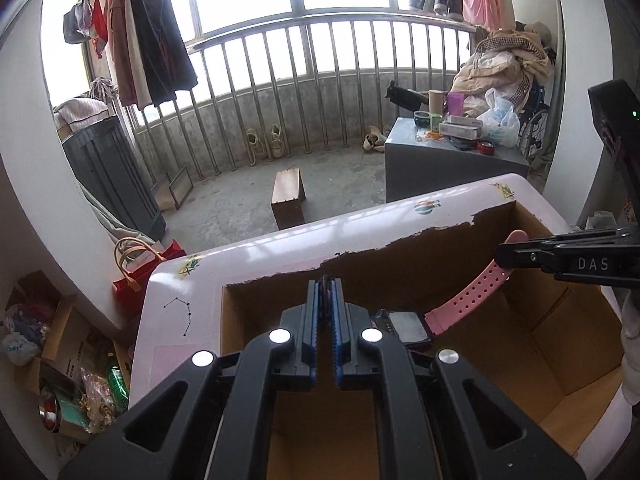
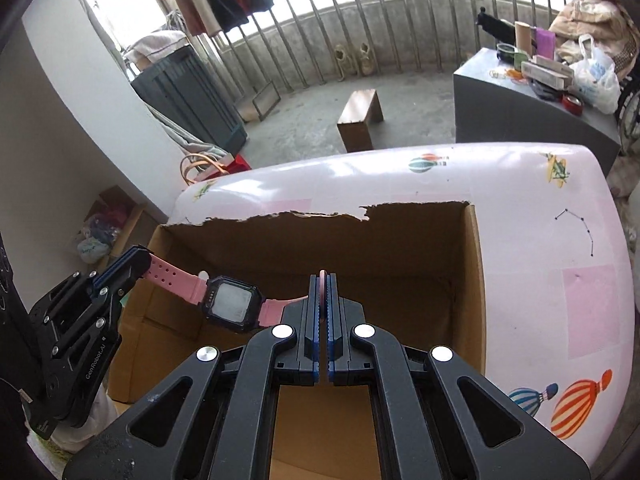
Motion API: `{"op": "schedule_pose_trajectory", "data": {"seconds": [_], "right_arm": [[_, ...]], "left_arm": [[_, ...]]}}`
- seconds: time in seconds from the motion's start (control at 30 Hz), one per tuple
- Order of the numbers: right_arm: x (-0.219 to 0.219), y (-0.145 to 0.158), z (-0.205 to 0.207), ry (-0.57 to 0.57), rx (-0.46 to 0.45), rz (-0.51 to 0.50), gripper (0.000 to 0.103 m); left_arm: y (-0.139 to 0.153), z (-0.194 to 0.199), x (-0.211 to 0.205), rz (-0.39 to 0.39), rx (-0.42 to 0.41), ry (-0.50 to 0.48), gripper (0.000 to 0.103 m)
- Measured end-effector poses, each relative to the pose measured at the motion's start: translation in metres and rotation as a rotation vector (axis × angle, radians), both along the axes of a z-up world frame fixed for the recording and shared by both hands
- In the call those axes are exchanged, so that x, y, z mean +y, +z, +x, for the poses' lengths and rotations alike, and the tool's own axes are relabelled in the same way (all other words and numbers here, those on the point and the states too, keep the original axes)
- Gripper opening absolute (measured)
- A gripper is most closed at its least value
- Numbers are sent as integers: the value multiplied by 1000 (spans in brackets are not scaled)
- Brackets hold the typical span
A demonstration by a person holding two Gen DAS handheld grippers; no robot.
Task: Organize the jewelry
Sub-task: 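Lift the watch with the right gripper and carry it over the box, then open the right gripper to drop the watch into the box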
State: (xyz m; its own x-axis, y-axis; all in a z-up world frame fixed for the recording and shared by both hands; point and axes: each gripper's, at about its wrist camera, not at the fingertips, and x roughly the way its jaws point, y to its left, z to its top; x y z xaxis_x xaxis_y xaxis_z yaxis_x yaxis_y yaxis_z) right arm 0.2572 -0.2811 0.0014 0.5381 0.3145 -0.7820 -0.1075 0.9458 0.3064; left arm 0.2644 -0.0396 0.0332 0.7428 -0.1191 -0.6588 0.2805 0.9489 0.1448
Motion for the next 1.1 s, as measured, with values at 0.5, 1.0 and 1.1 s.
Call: {"op": "schedule_pose_trajectory", "data": {"seconds": [0.5, 1.0, 1.1], "right_arm": [[15, -29, 19, -14, 164, -166, 11], [2, 6, -7, -60, 81, -158, 24], [-7, 18, -20, -67, 57, -128, 24]], "left_arm": [[-28, 34, -10, 94, 194, 86, 6], [4, 2, 14, 3, 146, 113, 36], [15, -13, 22, -14, 125, 109, 37]]}}
